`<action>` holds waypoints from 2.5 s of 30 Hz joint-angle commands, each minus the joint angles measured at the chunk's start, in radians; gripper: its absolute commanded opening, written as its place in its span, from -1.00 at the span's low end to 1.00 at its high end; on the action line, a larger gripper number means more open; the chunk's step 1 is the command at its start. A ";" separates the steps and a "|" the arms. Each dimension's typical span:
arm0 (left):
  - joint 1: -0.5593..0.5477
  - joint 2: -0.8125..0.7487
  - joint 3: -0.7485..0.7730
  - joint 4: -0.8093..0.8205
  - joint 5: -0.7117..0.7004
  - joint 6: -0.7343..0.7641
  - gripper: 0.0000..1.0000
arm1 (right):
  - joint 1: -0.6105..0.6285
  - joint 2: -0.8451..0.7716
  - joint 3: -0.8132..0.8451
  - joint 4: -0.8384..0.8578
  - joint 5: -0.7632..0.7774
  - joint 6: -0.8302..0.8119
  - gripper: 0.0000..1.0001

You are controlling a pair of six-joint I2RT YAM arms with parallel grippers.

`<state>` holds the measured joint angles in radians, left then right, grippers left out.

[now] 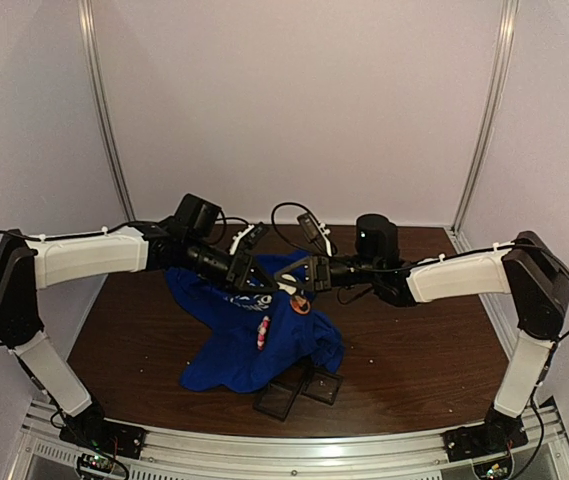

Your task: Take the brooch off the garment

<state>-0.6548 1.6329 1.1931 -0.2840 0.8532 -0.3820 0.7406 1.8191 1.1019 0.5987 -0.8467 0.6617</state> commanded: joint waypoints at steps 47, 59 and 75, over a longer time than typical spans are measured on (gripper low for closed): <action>-0.026 -0.115 -0.070 0.163 0.040 -0.049 -1.00 | 0.009 -0.221 -0.230 0.036 0.183 -0.005 -0.35; -0.026 -0.129 -0.072 0.163 0.034 -0.044 -1.00 | 0.034 -0.167 -0.180 0.053 0.141 0.006 -0.65; -0.026 -0.158 0.001 -0.085 -0.110 0.153 0.17 | 0.036 -0.175 -0.108 -0.077 0.134 -0.116 -1.00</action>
<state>-0.6762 1.5284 1.1404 -0.2722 0.8230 -0.3290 0.7715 1.6562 0.9298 0.6334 -0.7162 0.6449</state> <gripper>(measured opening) 0.453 0.027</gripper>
